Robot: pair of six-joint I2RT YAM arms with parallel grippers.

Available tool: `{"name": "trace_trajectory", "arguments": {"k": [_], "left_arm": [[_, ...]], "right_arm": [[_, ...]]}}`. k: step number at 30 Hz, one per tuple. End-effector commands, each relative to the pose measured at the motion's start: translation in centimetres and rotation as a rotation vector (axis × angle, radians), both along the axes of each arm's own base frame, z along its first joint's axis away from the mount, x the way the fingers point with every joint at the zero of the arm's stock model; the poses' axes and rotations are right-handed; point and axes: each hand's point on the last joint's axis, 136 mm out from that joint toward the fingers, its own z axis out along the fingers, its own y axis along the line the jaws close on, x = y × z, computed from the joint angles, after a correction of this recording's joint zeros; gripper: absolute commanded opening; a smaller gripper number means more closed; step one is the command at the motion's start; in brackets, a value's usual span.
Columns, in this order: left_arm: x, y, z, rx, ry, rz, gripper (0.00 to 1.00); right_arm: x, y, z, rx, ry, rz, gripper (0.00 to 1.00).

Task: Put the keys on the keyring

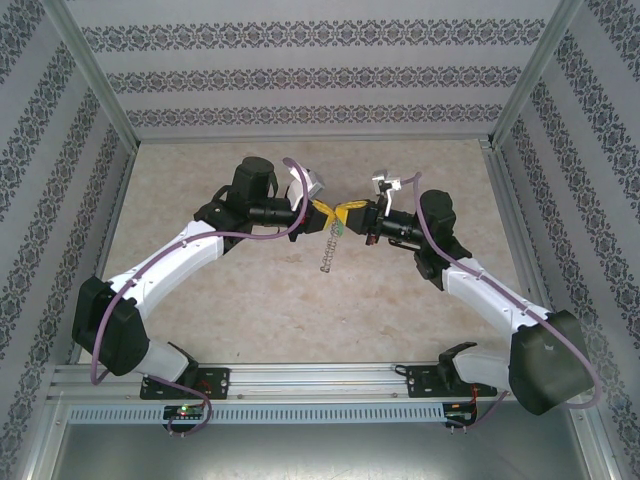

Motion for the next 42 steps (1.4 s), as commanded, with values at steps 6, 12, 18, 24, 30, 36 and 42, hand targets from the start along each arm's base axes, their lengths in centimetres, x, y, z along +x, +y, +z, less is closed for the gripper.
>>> {"name": "trace_trajectory", "arguments": {"k": [6, 12, 18, 24, 30, 36, 42], "left_arm": [[-2.1, -1.6, 5.5, -0.159, -0.087, -0.101, 0.0], [-2.2, -1.4, 6.3, -0.181, -0.107, -0.088, 0.0], [-2.1, -1.3, 6.5, -0.185, -0.116, -0.077, 0.0], [-2.0, -1.3, 6.7, -0.192, -0.123, -0.07, 0.0], [-2.0, -1.3, 6.8, -0.194, -0.126, -0.066, 0.0], [-2.1, -1.2, 6.7, -0.187, -0.128, -0.072, 0.0], [-2.4, -1.1, 6.6, -0.167, -0.144, -0.087, 0.0]], "right_arm": [[1.2, -0.6, -2.6, -0.08, -0.015, -0.114, 0.0], [1.2, -1.0, -3.2, -0.083, -0.003, -0.124, 0.0], [1.2, -1.9, -3.3, -0.077, 0.004, -0.145, 0.0], [1.3, -2.5, -3.4, -0.069, 0.014, -0.158, 0.0], [1.2, -2.4, -3.2, -0.058, 0.019, -0.143, 0.0], [0.3, -2.8, -1.9, -0.031, 0.007, -0.13, 0.0], [-1.0, -4.0, -0.4, 0.003, -0.01, -0.146, 0.0]]}}
